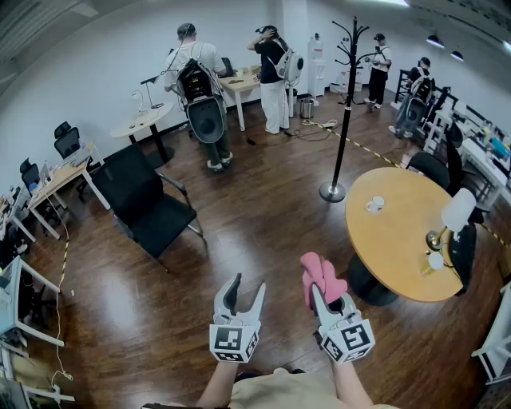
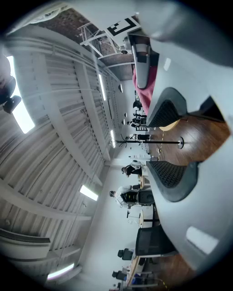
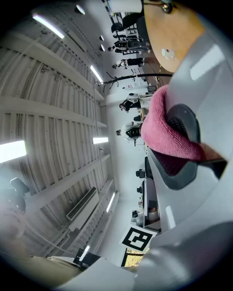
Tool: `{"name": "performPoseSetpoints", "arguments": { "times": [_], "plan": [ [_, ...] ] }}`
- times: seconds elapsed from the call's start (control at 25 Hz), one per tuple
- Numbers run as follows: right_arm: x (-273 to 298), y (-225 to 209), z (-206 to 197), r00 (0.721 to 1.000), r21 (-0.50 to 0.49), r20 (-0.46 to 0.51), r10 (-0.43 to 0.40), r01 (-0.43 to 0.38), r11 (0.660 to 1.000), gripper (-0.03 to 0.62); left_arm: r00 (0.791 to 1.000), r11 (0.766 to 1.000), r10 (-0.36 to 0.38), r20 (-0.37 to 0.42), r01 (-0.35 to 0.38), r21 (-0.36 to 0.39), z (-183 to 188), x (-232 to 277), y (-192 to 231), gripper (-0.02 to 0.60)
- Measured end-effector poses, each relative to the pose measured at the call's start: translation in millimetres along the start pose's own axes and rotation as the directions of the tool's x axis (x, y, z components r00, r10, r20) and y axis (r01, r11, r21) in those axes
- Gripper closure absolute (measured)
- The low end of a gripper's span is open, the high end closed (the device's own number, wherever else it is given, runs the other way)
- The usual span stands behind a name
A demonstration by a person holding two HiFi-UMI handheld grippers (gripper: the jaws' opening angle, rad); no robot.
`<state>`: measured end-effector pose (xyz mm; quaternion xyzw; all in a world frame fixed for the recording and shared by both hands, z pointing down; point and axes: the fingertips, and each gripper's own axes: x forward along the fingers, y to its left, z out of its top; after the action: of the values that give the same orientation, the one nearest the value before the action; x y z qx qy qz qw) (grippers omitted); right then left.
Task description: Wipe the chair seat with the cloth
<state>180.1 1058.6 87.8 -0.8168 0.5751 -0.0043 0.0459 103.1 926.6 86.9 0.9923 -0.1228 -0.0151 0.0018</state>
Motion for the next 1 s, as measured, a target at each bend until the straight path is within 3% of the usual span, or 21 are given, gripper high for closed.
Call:
{"name": "performPoseSetpoints", "arguments": {
  "times": [0.24,0.48,0.72,1.0],
  "plan": [
    [-9,-34,-8,0.999,0.010,-0.030,-0.037,0.037,0.999,0.580,0.995,0.996,-0.092,-0.045,0.091,-0.011,-12,46,-44,0.359],
    [12,-71,-14,0.991,0.027,-0.041,-0.131,0.132,0.991,0.580,0.983,0.985,-0.171,-0.062,0.170,-0.024,-22,89,-40,0.370],
    [74,-89,-11,0.984,-0.010,-0.043,-0.173,0.173,0.985,0.580,0.976,0.976,-0.213,-0.052,0.211,-0.046,-27,146,9,0.379],
    [167,-77,-7,0.976,-0.063,-0.017,-0.219,0.217,0.974,0.580,0.980,0.980,-0.198,-0.027,0.197,-0.024,-24,192,103,0.384]
  ]
}}
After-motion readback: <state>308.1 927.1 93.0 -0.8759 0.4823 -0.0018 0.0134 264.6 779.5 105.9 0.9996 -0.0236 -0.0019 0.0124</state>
